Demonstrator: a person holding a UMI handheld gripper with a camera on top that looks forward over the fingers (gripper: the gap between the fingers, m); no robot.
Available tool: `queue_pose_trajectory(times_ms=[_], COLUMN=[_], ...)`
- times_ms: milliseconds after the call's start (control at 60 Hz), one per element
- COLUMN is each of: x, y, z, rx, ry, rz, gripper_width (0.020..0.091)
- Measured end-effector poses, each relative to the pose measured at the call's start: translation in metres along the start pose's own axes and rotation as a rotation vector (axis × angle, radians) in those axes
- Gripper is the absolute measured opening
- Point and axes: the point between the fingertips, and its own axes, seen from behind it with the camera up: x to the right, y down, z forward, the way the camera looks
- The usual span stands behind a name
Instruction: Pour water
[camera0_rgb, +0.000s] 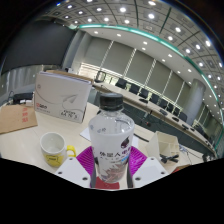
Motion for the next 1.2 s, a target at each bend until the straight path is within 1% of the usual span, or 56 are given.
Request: queue_pose_trajectory(times_ms=[67,133,350,383,417,467,500,517,583,617,633,650,667,717,750,767,833,933,1100,1200], x=[-0.008,-0.007,-0.004,-0.003,-0.002,-0.001,0.005,0.000,0.000,0.000,-0.001,-0.001,0.000,-0.002,-0.002,-0.001,0.001,0.007,-0.002,-0.017], y=[0.017,0.034,0.079,0.088,0.087,0.089,0.084,0.090,0.091,0.092,0.095,0.098,0.102,0.108,0.108,0.108,0.103,0.093,0.066,0.041], z=[0.010,0.012,0.027,0.028,0.028,0.026,0.012,0.024,0.025,0.024,0.024,0.024,0.022,0.019,0.016,0.014,0.000,-0.034,-0.125,-0.184], rx=[-0.008,-0.010,-0.046,-0.054,-0.023,-0.013,-0.007,-0.005,0.004,-0.006,-0.020,-0.038,-0.054,-0.094,-0.109,-0.117,-0.145,-0.198,-0.313,-0.322], ry=[-0.060,-0.084,-0.104,-0.108,-0.112,-0.116,-0.116,-0.115,-0.115,-0.114,-0.113,-0.112,-0.112,-0.106,-0.101,-0.098,-0.080,-0.023,0.065,0.097], rz=[0.087,0.140,0.266,0.282,0.300,0.316,0.332,0.339,0.347,0.343,0.341,0.339,0.338,0.341,0.351,0.358,0.382,0.381,0.409,0.412], gripper_width=[0.0420,0.0421,0.0424,0.0434,0.0435,0.0455,0.0480,0.0489,0.0540,0.0565,0.0590,0.0631,0.0688,0.0876,0.0838,0.0836,0.0870,0.0864,0.0867,0.0861])
